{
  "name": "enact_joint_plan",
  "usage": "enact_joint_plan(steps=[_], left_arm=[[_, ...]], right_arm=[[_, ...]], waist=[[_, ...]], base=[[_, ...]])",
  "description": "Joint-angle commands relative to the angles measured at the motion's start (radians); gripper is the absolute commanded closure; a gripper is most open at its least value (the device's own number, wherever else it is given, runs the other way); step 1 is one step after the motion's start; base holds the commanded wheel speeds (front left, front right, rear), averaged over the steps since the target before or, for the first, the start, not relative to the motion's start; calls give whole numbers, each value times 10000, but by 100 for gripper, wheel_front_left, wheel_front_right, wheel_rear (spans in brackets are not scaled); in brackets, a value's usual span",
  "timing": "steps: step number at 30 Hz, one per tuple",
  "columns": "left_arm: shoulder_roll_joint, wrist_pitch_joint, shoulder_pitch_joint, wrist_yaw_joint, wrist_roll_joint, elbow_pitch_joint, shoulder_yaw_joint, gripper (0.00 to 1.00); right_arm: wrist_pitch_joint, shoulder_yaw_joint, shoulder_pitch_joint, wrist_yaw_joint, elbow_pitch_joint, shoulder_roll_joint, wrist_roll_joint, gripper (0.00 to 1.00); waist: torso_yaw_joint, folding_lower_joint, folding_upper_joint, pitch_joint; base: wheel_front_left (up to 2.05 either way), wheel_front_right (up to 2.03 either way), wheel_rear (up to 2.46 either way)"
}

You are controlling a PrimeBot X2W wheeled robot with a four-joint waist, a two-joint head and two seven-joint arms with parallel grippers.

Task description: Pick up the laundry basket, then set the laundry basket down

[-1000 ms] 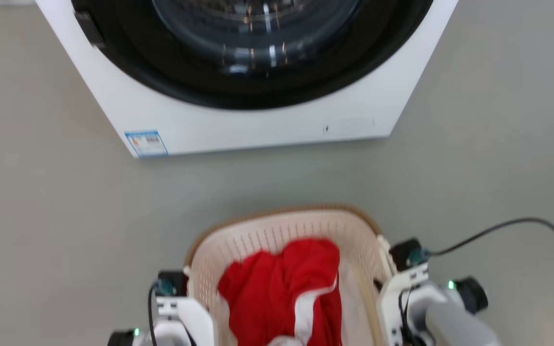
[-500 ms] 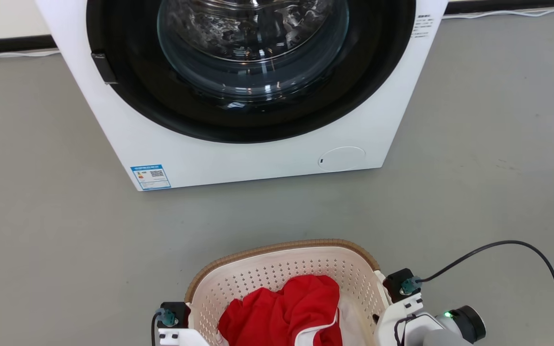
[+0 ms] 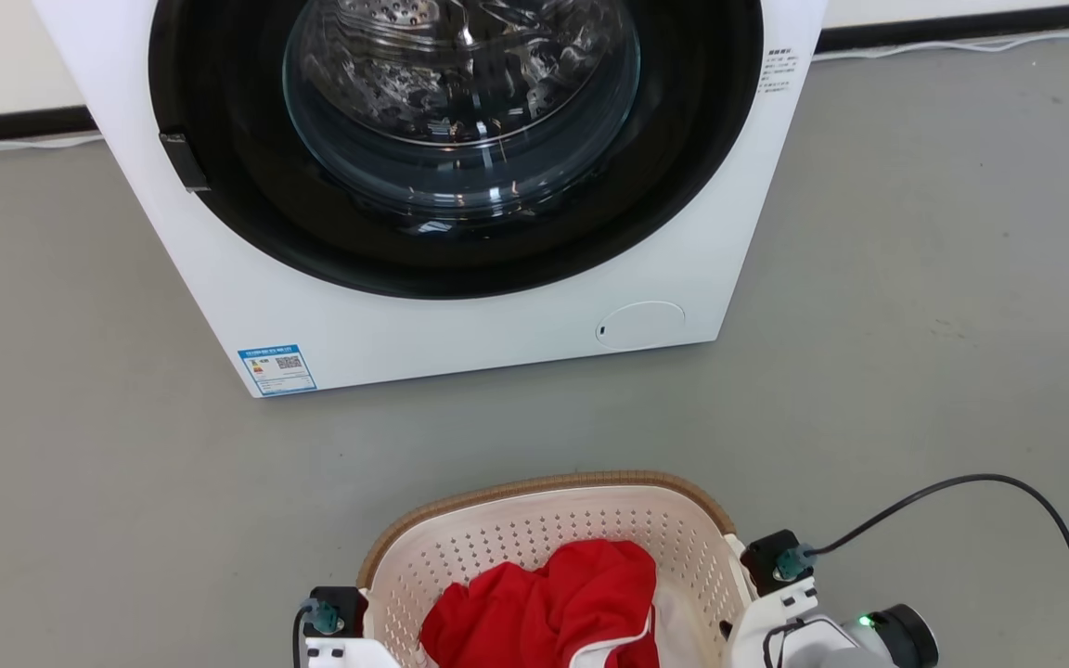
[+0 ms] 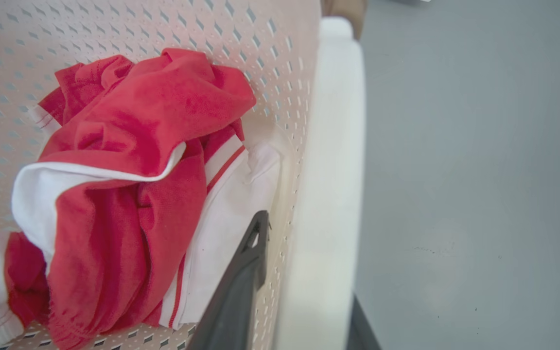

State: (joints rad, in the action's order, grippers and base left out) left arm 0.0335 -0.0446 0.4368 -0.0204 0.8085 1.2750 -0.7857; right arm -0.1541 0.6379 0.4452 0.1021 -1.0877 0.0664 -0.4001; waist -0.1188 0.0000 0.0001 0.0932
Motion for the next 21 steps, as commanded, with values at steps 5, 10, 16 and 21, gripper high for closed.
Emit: enact_joint_plan(steps=[5,10,16,21], left_arm=[[167,-179,237,-45,-68,-184,-139,100],[167,-149,205,-8,10,-192,-238,100],[167,-142,149,23,121,-198,-374,100],[167,-132,164,54,200,-185,-470,100]], right_arm=[[-102,459,-398,286,167,-162,130,100],[-113,480,-494,286,158,-162,92,100],[-152,563,-593,286,198,-162,29,100],[-173,613,-620,286,238,-162,-7,100]], waist=[[130,1,-1,-270],[217,1,-1,-419],[312,0,-1,-566],[341,0,-1,-560]], base=[[0,0,0],[0,0,0],[0,0,0],[0,0,0]])
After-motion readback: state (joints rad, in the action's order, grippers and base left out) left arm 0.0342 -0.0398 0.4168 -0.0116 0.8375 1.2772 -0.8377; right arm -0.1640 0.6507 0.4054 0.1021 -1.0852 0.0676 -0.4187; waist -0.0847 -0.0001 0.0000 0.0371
